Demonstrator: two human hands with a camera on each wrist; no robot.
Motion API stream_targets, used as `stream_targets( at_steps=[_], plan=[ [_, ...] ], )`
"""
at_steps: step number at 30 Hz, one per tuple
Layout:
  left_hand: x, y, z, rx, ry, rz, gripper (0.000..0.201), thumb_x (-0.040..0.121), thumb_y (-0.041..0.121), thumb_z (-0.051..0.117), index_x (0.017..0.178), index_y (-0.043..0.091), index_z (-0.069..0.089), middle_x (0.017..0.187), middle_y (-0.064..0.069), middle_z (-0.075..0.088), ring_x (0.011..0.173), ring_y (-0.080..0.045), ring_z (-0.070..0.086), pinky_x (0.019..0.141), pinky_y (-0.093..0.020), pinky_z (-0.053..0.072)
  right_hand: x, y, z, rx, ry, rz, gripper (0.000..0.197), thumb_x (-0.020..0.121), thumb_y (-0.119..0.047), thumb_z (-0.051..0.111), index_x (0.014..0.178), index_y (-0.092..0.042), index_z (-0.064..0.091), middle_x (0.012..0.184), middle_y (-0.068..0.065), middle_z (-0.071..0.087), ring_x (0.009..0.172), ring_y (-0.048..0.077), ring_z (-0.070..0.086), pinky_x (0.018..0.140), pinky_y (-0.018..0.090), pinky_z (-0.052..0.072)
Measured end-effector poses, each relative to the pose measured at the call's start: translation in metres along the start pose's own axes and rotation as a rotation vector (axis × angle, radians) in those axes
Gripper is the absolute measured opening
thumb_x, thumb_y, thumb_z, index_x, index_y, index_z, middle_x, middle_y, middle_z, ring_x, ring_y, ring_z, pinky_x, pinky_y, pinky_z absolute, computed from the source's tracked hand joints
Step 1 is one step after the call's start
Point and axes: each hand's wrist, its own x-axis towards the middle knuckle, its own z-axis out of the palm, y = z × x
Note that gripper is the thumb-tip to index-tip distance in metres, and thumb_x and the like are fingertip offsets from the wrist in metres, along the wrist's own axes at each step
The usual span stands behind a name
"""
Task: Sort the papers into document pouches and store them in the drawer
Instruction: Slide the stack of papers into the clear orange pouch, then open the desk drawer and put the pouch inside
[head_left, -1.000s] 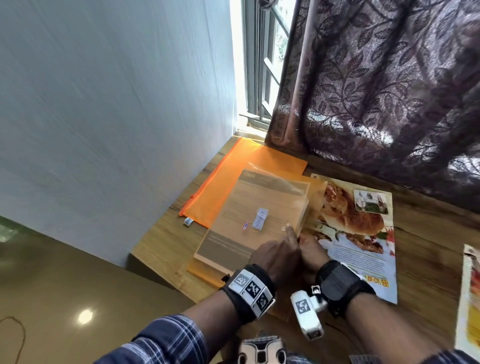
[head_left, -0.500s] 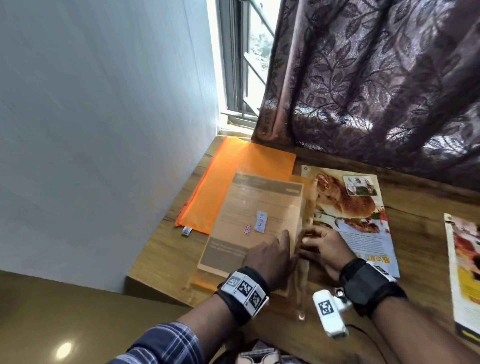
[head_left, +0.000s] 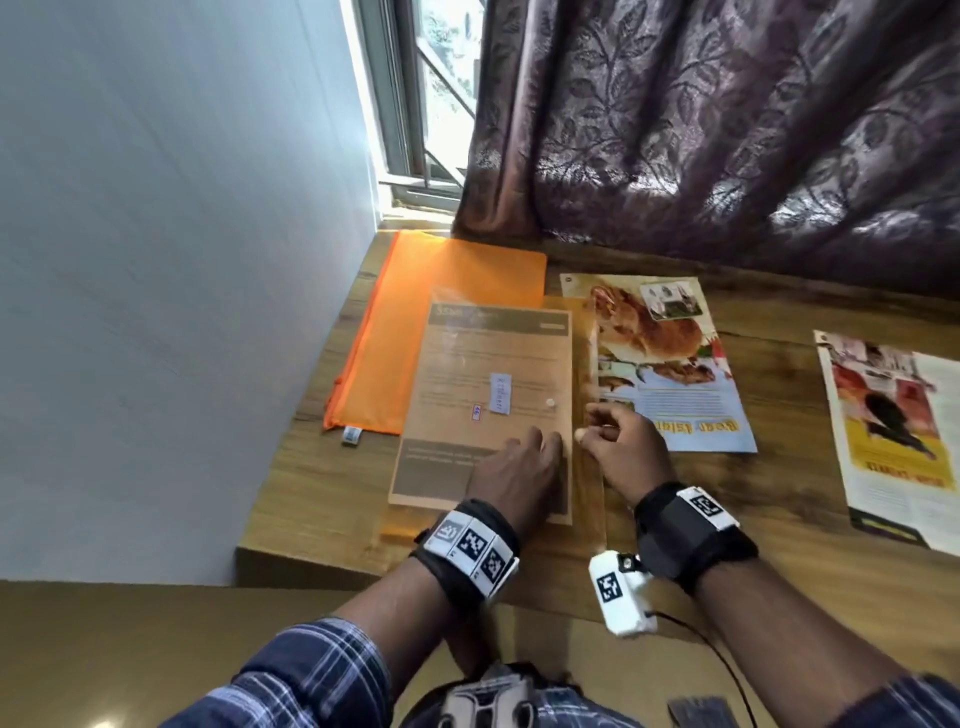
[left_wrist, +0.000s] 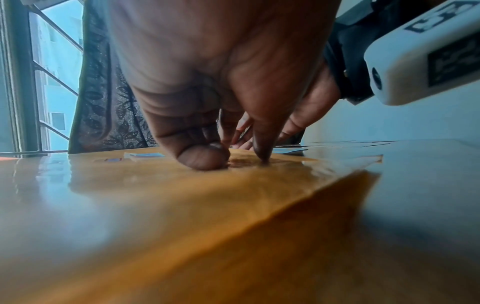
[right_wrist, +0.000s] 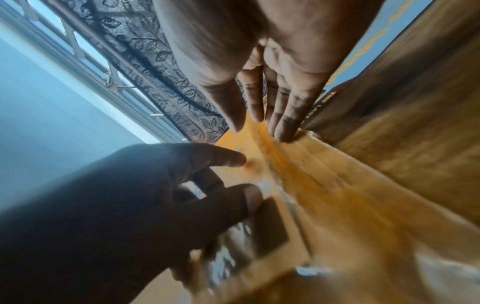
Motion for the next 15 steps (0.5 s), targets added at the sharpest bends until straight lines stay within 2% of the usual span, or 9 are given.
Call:
stream_targets(
  at_steps=[2,4,7,10,13,15],
  plan=[
    [-0.006,0.000,0.002,0.015,0.017,-0.004,0.035,0.096,0.015,0.053,0.130,0.012,0.044,0.116,-0.012,0.052,0.096,-0.034,0.061,0.071,-0.045,0.056,-0.012,0.003,-0.001,-0.058,0.011,-0.051,0.035,0.083,-0.020,0.075,0.118,-0.018,0.067,0.103,-0.001,0.070,0.094,0.012,0.064,0.082,0.025,0.047],
    [-0.014,0.000,0.004,0.022,0.035,-0.016,0.033,0.099,0.019,0.051,0.131,0.012,0.045,0.115,-0.011,0.052,0.095,-0.033,0.062,0.070,-0.042,0.053,-0.024,0.007,-0.001,-0.088,0.017,-0.106,0.036,0.083,-0.018,0.075,0.118,-0.017,0.067,0.105,0.002,0.069,0.094,0.013,0.063,0.082,0.026,0.049],
    [-0.034,0.003,0.011,0.022,0.084,-0.047,0.034,0.099,0.026,0.052,0.130,0.015,0.045,0.115,-0.008,0.052,0.093,-0.031,0.064,0.068,-0.039,0.050,-0.051,0.014,0.000,-0.131,0.031,-0.193,0.041,0.084,-0.017,0.074,0.123,-0.019,0.063,0.115,0.006,0.064,0.103,0.022,0.064,0.092,0.033,0.053],
    [-0.060,0.010,0.016,0.014,0.120,-0.093,0.037,0.097,0.031,0.054,0.131,0.017,0.044,0.118,-0.008,0.051,0.096,-0.031,0.064,0.068,-0.040,0.050,-0.082,0.021,0.003,-0.179,0.032,-0.267,0.045,0.085,-0.020,0.072,0.128,-0.020,0.059,0.130,0.004,0.059,0.112,0.023,0.060,0.096,0.027,0.046],
    [-0.091,0.021,0.023,0.007,0.160,-0.132,0.044,0.096,0.033,0.056,0.135,0.020,0.041,0.123,-0.006,0.051,0.098,-0.029,0.063,0.068,-0.038,0.052,-0.114,0.030,0.006,-0.185,0.048,-0.307,0.049,0.084,-0.022,0.072,0.130,-0.018,0.057,0.133,0.005,0.056,0.114,0.026,0.059,0.098,0.035,0.049],
    [-0.115,0.028,0.029,-0.003,0.184,-0.154,0.043,0.094,0.035,0.057,0.132,0.021,0.043,0.124,-0.005,0.050,0.100,-0.027,0.061,0.067,-0.035,0.050,-0.137,0.039,0.008,-0.171,0.047,-0.319,0.050,0.083,-0.022,0.072,0.131,-0.017,0.057,0.133,0.006,0.054,0.115,0.027,0.057,0.099,0.037,0.048]
  ],
)
